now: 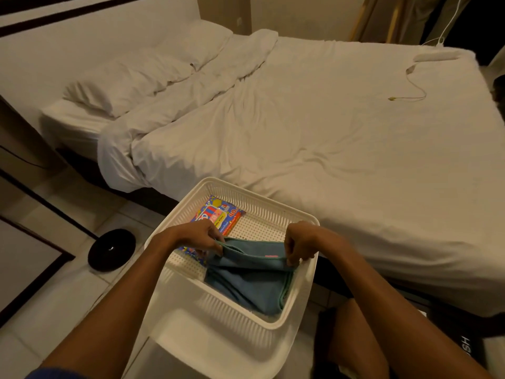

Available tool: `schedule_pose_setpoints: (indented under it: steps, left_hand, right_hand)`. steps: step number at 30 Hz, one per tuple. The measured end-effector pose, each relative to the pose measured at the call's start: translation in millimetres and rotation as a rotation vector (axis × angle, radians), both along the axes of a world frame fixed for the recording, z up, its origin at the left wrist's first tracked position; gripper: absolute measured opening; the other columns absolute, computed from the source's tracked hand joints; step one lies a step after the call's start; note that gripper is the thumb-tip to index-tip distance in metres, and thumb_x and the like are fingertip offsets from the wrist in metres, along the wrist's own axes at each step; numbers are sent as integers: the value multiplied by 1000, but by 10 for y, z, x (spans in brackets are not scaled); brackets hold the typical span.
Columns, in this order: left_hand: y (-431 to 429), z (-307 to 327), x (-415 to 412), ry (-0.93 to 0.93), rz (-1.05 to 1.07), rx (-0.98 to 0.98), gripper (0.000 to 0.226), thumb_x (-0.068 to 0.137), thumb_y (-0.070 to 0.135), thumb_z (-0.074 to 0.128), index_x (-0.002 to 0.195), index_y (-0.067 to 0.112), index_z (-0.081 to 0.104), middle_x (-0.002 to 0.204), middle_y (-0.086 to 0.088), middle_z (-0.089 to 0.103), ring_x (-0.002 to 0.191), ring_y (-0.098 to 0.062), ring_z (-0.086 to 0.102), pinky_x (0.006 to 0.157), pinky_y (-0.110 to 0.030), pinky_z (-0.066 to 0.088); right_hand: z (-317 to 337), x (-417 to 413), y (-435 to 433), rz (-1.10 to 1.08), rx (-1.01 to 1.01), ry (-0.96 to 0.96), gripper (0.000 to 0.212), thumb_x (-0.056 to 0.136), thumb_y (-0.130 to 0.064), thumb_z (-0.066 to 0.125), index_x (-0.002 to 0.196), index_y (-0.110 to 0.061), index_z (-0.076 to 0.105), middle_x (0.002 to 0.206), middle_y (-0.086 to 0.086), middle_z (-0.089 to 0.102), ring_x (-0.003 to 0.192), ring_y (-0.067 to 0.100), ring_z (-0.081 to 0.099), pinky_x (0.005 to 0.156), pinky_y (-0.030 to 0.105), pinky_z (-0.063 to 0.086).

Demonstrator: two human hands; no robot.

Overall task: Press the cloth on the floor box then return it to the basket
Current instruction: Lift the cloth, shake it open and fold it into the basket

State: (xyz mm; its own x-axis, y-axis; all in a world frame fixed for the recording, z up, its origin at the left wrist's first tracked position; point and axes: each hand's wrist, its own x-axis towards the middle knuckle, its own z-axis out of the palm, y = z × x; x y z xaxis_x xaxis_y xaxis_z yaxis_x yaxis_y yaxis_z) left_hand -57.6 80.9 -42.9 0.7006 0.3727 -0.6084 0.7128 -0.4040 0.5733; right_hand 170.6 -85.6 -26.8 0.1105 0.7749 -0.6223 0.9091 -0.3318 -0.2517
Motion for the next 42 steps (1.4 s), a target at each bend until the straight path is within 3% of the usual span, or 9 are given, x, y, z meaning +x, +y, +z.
schedule_pose_setpoints:
  steps: [4,7,11,15,18,22,29,37,42]
  left_hand:
    - [6,-49,76,-12,48,89,2,82,19,76,80,20,77,61,6,68,54,-8,61,58,-23,52]
    - [51,-99,113,-8,1,271,23,82,26,76,74,5,74,59,1,60,53,-8,51,60,-27,44]
    - [43,-98,168,19,-71,453,29,78,34,78,58,19,63,64,1,59,64,-13,53,67,-32,44]
    - [11,-107,197,80,-112,554,22,78,36,77,78,15,74,65,7,60,74,-17,63,72,-34,51]
    - [-15,-152,213,79,-119,626,24,77,36,76,68,16,67,58,10,50,79,-23,65,66,-31,44]
    - [-114,-162,289,104,-143,734,22,80,31,72,91,12,76,95,-7,71,93,-25,66,67,-30,44]
    - [-132,-174,348,107,-135,665,18,78,15,74,95,10,77,101,-14,73,96,-27,67,79,-34,51]
    - [-147,-143,319,111,-47,516,26,70,11,80,96,9,77,98,-11,74,89,-23,68,71,-27,47]
    - [-79,136,156,-150,86,374,11,65,12,86,63,11,74,50,8,56,46,0,44,53,-19,36]
  right_hand:
    - [-107,-25,38,-7,189,-182,32,75,-21,83,102,-7,74,104,12,72,96,26,69,76,31,52]
    - [-189,-38,64,-23,233,-221,36,79,-18,79,112,-7,69,118,14,67,108,29,65,81,32,50]
    - [-256,-73,84,-40,254,-236,34,79,-12,78,111,-5,68,119,16,66,108,32,65,83,35,51]
    - [-343,-123,63,-82,284,-206,27,84,-4,68,110,-2,65,120,19,63,110,34,62,86,36,49]
    - [-396,-156,52,-125,300,-188,24,88,-4,60,112,0,61,121,21,61,113,36,60,88,38,48]
    - [-444,-137,74,-177,264,-121,26,90,-11,60,113,1,61,122,22,62,114,36,59,87,36,48]
    - [-416,-116,75,-213,235,-15,16,90,-11,58,101,-1,66,108,24,64,100,35,61,72,28,37]
    - [-274,-143,-17,-224,316,-3,22,85,-11,64,102,-1,73,115,18,68,108,32,62,87,33,50]
    - [1,-52,-88,-228,383,27,17,74,-12,74,90,-16,79,97,7,75,93,21,69,70,23,50]
